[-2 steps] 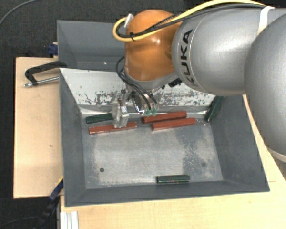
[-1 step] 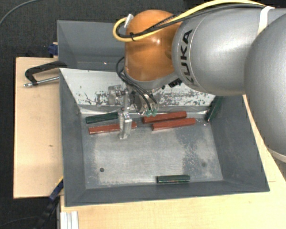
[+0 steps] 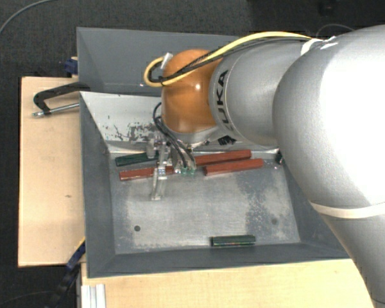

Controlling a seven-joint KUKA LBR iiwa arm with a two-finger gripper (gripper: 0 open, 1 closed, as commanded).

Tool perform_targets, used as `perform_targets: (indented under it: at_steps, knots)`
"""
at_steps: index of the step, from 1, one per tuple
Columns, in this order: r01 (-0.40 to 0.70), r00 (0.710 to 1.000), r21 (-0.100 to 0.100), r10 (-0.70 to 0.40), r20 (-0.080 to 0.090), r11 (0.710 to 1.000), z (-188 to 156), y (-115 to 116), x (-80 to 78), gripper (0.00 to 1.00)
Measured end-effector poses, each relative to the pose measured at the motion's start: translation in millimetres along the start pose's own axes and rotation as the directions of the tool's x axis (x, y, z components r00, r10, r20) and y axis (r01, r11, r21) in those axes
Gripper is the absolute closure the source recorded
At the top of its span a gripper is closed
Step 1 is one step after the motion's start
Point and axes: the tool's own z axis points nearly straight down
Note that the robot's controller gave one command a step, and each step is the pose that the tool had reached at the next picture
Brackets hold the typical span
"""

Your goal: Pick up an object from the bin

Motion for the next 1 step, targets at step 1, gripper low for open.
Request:
perform_targets:
  at_steps: [1]
  knots:
    - [-0.042,0.999,-0.003,0.042,0.008,0.999,20.7,-25.0,1.9,0.0]
